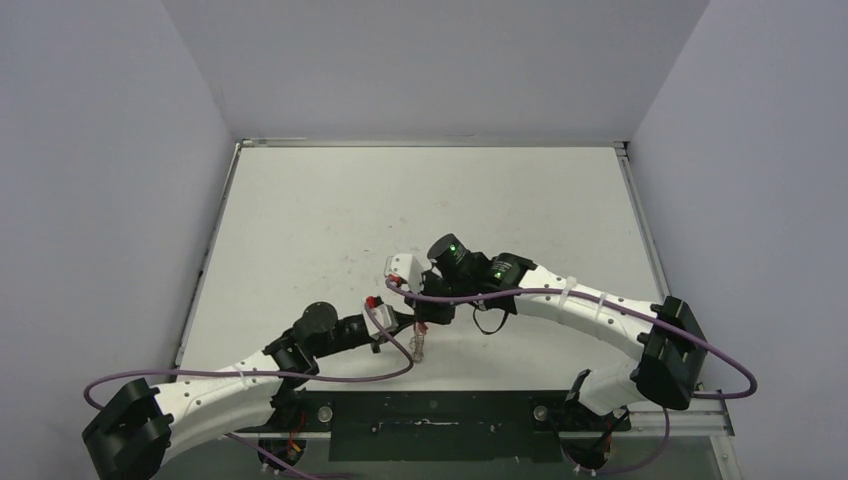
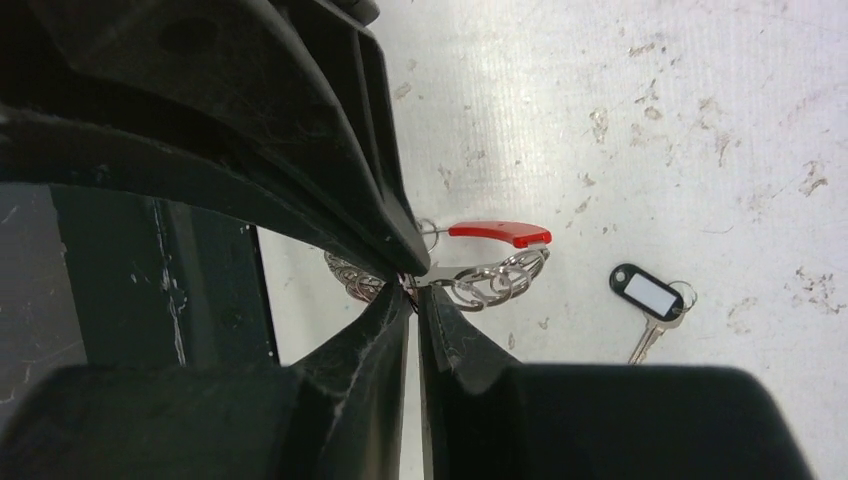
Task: Put the keys on the keyring
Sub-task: Adjust the key on the keyring.
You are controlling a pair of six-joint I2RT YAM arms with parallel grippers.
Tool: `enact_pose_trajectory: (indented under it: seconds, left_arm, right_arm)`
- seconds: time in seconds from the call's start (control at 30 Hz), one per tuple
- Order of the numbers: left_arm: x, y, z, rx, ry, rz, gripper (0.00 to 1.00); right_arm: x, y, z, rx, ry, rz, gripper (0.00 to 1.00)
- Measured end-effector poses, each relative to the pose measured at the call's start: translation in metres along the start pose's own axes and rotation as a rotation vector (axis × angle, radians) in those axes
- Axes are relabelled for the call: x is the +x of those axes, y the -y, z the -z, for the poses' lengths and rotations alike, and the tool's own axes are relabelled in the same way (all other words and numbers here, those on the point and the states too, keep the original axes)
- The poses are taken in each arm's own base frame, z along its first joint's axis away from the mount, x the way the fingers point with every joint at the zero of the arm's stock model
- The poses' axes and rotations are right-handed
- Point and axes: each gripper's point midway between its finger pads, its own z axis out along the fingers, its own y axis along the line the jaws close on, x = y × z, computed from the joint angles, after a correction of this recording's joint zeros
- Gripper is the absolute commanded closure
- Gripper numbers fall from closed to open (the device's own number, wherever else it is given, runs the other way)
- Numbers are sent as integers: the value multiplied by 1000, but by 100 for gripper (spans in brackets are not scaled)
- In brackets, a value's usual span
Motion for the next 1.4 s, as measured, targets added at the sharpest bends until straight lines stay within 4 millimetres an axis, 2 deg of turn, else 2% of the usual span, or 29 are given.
enact_pose_trajectory:
  seconds: [0.13, 0.23, 0.33, 0.43, 0.67, 0.83, 1.1, 1.4]
  left_arm:
    - [-7, -2, 4, -32, 60, 11, 100]
    - [-4, -2, 9, -49, 83, 20, 100]
    - [-7, -1, 13, -57, 121, 16, 100]
    - [-12, 0, 17, -62, 174, 0, 100]
    - [-35, 4, 24, -45, 285, -42, 100]
    - [-48, 7, 27, -26, 336, -65, 100]
    - [-51, 11, 27, -6, 350, -73, 100]
    - [-51, 13, 27, 5, 350, -74, 100]
  right_arm:
    - [-8, 8, 8, 0, 111, -23, 64]
    - [-18, 14, 24, 14, 228, -12, 60]
    - [-29, 17, 39, 19, 334, 22, 60]
    - [-35, 8, 45, -10, 408, 83, 62]
    - [-27, -15, 40, -107, 486, 204, 65]
    - [-33, -24, 42, -151, 533, 266, 69]
    - [-46, -25, 44, -158, 596, 321, 70]
    - [-41, -23, 32, -175, 576, 314, 76]
